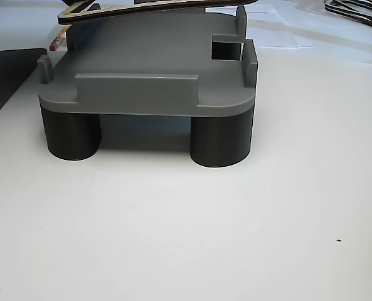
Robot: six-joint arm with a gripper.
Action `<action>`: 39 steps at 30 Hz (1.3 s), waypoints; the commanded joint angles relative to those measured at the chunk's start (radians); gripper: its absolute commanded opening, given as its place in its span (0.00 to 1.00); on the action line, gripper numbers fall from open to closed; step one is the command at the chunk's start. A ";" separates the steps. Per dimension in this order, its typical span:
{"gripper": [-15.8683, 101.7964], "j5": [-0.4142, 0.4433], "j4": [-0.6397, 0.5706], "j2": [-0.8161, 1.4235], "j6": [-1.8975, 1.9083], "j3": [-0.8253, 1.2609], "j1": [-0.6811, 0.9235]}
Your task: Move top rectangular frame to the holder.
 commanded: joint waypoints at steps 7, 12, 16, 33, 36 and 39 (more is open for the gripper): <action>0.03 0.002 0.009 0.021 0.000 -0.006 -0.023; 0.03 -0.006 0.009 0.014 -0.020 -0.003 -0.034; 0.03 -0.008 0.008 0.006 -0.026 0.000 -0.037; 0.03 -0.011 -0.032 0.015 -0.038 0.060 -0.051; 0.03 -0.011 -0.034 0.015 -0.038 0.060 -0.051; 0.03 -0.014 -0.038 0.017 -0.041 0.063 -0.051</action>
